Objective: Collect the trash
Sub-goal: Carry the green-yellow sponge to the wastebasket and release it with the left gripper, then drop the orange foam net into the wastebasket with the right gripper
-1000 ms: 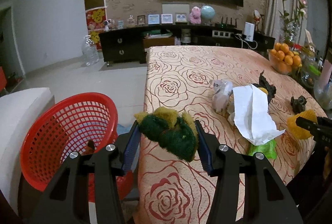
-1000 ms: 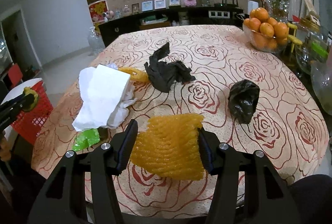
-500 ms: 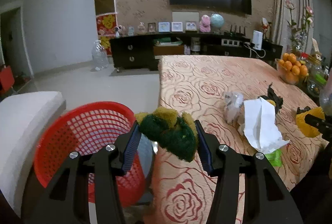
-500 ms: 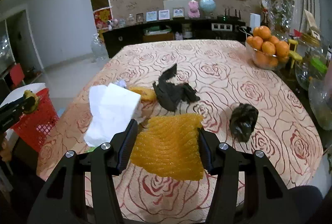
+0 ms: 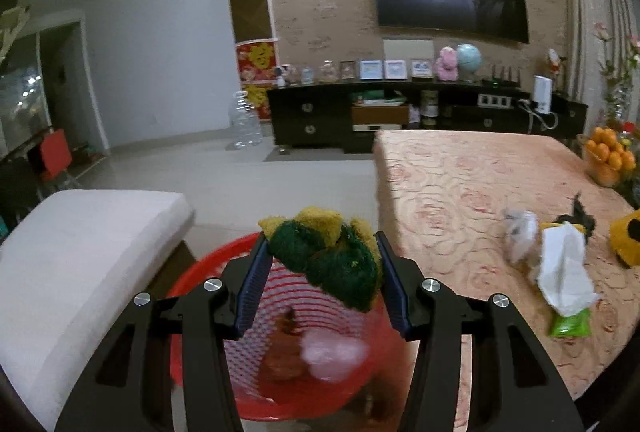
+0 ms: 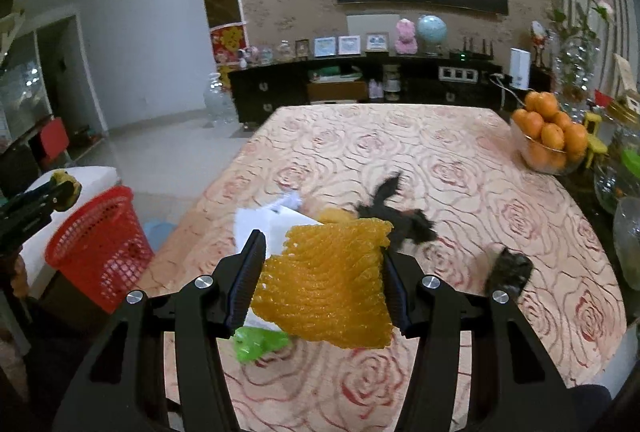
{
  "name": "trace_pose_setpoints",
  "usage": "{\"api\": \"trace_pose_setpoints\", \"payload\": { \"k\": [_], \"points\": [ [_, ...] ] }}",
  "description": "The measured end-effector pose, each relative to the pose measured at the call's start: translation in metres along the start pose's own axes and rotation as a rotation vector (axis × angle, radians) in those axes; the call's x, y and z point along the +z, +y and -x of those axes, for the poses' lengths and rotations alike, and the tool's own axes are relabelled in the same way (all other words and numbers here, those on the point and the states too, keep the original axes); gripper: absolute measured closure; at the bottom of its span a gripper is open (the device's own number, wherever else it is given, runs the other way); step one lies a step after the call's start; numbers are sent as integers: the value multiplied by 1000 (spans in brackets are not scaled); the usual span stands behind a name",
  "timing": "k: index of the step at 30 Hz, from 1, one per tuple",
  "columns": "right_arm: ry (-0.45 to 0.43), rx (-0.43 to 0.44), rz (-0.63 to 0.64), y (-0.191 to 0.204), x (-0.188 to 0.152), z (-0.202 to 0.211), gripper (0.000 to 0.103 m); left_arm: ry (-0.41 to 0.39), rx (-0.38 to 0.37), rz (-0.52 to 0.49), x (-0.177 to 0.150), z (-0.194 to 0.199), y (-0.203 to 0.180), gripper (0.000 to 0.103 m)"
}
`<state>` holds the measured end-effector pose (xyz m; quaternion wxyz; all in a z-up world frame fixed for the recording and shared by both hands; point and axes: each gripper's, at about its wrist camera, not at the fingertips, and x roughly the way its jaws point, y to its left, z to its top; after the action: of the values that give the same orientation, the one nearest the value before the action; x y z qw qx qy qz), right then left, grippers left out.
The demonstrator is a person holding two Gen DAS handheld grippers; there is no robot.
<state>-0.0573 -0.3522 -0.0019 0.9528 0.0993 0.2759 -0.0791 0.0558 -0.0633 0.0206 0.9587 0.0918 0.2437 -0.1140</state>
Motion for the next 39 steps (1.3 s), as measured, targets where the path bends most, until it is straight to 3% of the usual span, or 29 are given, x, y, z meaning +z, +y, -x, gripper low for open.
{"api": "trace_pose_setpoints", "payload": {
  "k": [7,17,21,25,31,39],
  "points": [
    [4,85,41,44,16,-15,50,82,63,72,-7,-22,46,54],
    [24,214,104,112,30,-30,50,155,111,111,-16,-40,65,53],
    [39,257,129,138,34,-38,50,170,114,132,-18,-43,70,41],
    [56,285,154,161,34,-45,50,169,115,149,-20,-41,75,26],
    [85,318,187,190,30,-56,50,160,119,210,-21,-39,87,23],
    [135,383,206,235,29,-81,50,84,208,299,-19,-22,107,23]
  ]
}}
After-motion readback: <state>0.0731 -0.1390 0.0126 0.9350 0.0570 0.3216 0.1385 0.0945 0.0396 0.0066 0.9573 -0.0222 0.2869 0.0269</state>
